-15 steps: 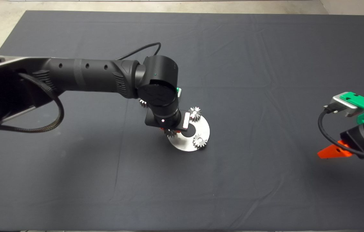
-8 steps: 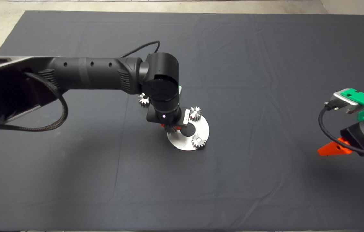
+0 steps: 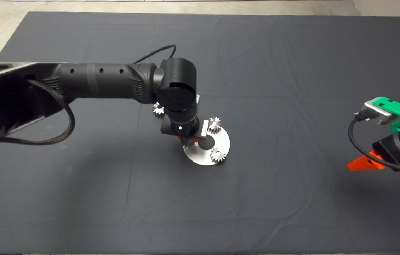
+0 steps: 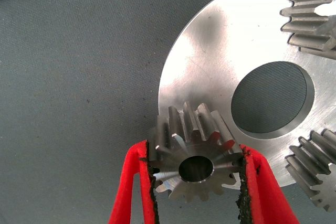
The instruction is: Remove an incorrectly installed larger gear and replace it with the correct smaller gear
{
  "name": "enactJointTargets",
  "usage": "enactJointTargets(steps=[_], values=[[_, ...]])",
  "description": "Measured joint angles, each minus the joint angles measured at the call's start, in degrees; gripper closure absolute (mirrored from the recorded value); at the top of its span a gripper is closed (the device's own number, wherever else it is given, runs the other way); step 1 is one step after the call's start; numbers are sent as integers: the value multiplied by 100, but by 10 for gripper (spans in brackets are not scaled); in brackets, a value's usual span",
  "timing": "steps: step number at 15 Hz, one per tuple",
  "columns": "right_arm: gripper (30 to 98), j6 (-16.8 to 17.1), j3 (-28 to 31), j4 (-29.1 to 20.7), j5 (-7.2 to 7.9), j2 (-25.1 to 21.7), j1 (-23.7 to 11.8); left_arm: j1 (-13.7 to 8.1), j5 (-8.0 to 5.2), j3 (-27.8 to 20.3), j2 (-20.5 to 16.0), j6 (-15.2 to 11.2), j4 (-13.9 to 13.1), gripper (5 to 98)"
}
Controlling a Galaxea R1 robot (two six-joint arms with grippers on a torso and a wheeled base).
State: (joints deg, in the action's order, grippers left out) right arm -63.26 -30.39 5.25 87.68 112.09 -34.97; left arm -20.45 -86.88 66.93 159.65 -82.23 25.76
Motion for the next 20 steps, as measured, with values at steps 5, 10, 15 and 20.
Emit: enactJointTargets(steps=[5, 10, 15, 20], values=[[397, -9, 0, 0, 0, 3, 0, 19, -2, -98, -30, -2, 71, 784], [397, -27, 0, 0, 2, 95, 0, 19, 2, -102, -33, 35, 70, 749], [397, -28, 0, 0, 0, 190, 0, 9, 34, -54, -52, 576, -104, 728], [397, -38, -4, 0, 2, 211, 0, 31, 28, -52, -77, 657, -304, 687]])
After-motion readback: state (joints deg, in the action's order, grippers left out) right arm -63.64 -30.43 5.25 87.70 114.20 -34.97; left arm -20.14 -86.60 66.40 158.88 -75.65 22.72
